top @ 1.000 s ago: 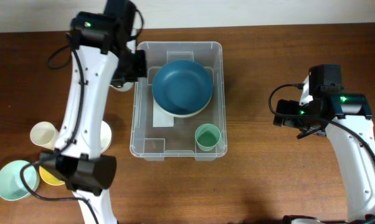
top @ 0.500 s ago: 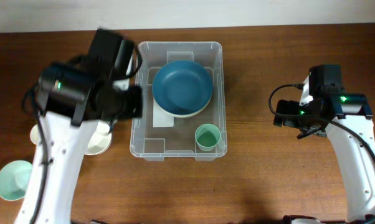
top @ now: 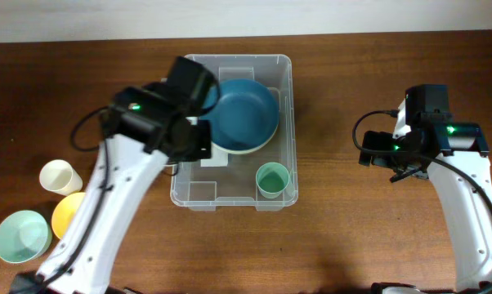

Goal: Pack container

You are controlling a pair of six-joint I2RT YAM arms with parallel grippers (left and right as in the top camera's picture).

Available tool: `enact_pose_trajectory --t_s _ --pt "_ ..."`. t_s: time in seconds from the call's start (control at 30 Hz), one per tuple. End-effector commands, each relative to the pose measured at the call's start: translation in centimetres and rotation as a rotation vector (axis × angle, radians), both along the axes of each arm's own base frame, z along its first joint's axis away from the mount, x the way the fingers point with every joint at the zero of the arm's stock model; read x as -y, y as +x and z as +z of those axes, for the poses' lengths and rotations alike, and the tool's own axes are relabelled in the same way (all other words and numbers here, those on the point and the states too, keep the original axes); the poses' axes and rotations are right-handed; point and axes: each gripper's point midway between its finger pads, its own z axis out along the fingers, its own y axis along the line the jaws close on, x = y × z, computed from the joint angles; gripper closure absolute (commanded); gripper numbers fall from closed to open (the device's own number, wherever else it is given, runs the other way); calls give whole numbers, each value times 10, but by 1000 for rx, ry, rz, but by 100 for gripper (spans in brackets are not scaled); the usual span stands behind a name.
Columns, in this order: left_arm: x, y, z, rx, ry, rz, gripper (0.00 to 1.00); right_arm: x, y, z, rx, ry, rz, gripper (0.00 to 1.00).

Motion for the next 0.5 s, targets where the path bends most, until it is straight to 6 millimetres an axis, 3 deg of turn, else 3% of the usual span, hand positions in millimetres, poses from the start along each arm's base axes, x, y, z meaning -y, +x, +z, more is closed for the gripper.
enact_pose_trajectory --t_s 0.0,0.27,0.47 --pt "37 1 -24 -50 14 -77 99 2 2 10 30 -9 2 5" --pt "114 -6 -71 -144 -43 -237 99 2 2 10 30 -9 2 5" --pt "150 -2 -78 -125 -139 -290 99 2 2 10 31 -10 2 5"
